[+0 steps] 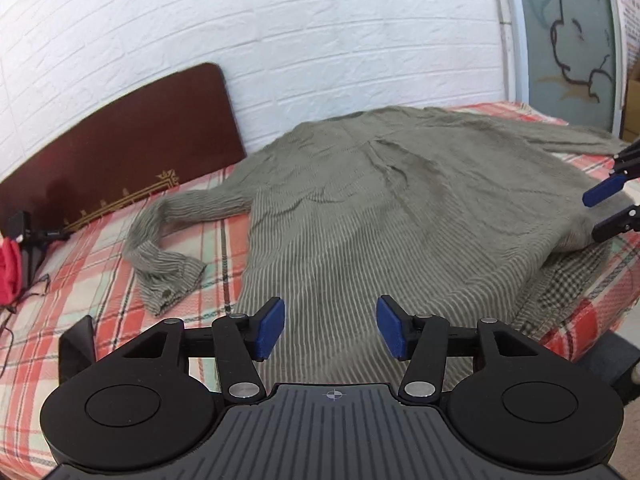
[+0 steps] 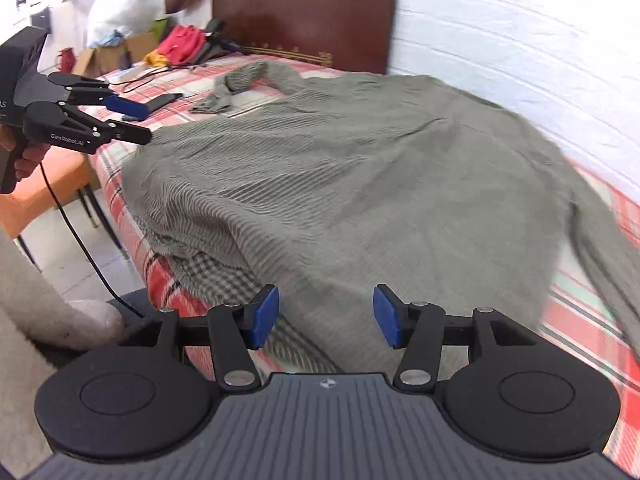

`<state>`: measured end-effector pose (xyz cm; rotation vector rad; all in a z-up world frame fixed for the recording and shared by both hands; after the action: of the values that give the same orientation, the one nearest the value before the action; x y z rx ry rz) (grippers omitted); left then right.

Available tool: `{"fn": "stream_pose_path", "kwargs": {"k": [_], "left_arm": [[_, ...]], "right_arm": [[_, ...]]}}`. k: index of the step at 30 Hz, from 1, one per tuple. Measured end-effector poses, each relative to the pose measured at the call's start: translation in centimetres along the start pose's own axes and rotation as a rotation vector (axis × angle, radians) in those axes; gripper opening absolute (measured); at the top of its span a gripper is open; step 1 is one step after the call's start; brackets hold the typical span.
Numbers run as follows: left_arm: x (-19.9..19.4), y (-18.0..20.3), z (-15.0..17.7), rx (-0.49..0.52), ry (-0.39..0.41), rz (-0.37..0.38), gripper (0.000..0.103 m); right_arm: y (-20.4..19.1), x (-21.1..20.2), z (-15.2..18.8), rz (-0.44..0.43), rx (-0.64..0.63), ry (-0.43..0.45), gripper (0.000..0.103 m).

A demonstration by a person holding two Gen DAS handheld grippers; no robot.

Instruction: Fold clothes

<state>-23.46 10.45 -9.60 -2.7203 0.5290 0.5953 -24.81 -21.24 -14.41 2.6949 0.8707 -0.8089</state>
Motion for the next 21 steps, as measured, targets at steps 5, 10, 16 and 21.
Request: {"fn": "stream_pose_path", "kwargs": {"k": [5, 10, 16, 21], "left_arm": [[0.1, 1.4, -1.0, 0.022, 0.021, 0.052, 0.066], [0.3, 6.8, -3.5, 0.181, 0.121, 0.225, 0.066], [3.4, 12.3, -3.3, 0.340, 0.109, 0.355, 0.046], [6.9, 14.6, -2.1, 0.433, 0.051, 0.368, 0.035]], "right_arm": [[1.9, 2.1, -1.8, -0.005, 0.130, 0.024, 0.007], [3.8, 3.3, -4.2, -0.011, 0.228, 0.119, 0.007], [5.1, 6.8, -4.1, -0.003, 0.252, 0.052, 0.013], [5.7, 6.8, -3.7, 0.020, 0.283, 0.061, 0.038]]}}
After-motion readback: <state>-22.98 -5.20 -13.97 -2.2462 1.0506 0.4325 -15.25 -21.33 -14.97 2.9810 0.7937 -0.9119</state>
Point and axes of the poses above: each gripper's, at about its wrist camera, not at the fingertips, and x roughly the way its jaws point, y to its right, z to its underside, the point moved 5 cm from there along x, roughly the way its jaws point, and after that the axes turned 9 degrees about y, right-handed, at the moved point
